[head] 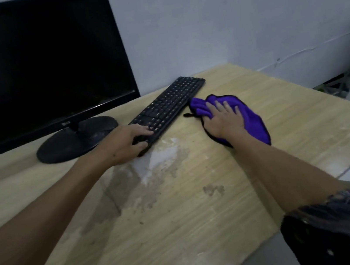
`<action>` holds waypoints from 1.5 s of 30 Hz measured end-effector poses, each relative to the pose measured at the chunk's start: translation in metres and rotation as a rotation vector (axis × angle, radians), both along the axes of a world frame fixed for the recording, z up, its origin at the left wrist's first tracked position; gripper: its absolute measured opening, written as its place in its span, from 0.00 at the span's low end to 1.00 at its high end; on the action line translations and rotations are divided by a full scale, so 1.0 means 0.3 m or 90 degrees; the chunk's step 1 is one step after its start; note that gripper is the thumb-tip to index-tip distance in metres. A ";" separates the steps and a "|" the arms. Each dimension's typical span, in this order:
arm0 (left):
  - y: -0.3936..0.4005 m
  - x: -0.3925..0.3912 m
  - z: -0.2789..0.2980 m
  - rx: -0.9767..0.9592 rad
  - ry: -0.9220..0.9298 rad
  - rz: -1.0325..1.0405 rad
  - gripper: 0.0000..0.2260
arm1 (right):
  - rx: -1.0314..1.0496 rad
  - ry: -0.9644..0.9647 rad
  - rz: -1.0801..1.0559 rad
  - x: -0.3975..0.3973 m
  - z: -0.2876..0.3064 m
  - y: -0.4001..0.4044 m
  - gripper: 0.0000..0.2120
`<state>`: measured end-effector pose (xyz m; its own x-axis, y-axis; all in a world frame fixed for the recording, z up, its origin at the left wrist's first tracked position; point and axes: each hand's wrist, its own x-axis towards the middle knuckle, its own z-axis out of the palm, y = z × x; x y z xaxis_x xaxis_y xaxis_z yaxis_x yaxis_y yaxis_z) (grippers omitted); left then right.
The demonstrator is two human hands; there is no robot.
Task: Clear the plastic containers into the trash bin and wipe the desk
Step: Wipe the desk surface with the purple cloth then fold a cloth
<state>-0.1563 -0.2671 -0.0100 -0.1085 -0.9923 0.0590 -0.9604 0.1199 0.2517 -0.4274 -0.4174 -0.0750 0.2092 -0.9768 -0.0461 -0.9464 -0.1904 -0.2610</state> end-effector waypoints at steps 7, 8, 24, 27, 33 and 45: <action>0.105 0.072 -0.028 0.021 0.034 0.040 0.22 | -0.024 0.037 0.081 0.054 -0.005 0.117 0.31; 0.123 0.076 -0.030 0.014 0.043 0.046 0.22 | -0.026 0.038 0.104 0.072 -0.004 0.151 0.32; 0.567 0.190 -0.014 -0.035 0.125 0.152 0.20 | -0.019 0.028 0.220 0.422 0.006 0.797 0.32; 0.653 0.236 -0.003 -0.043 0.128 0.172 0.20 | -0.020 0.018 0.238 0.486 0.002 0.888 0.32; 0.797 0.334 0.007 -0.054 0.131 0.208 0.21 | -0.005 0.016 0.293 0.620 0.008 1.051 0.31; 1.140 0.564 0.018 -0.056 0.142 0.290 0.19 | -0.037 0.003 0.747 0.978 0.004 1.485 0.28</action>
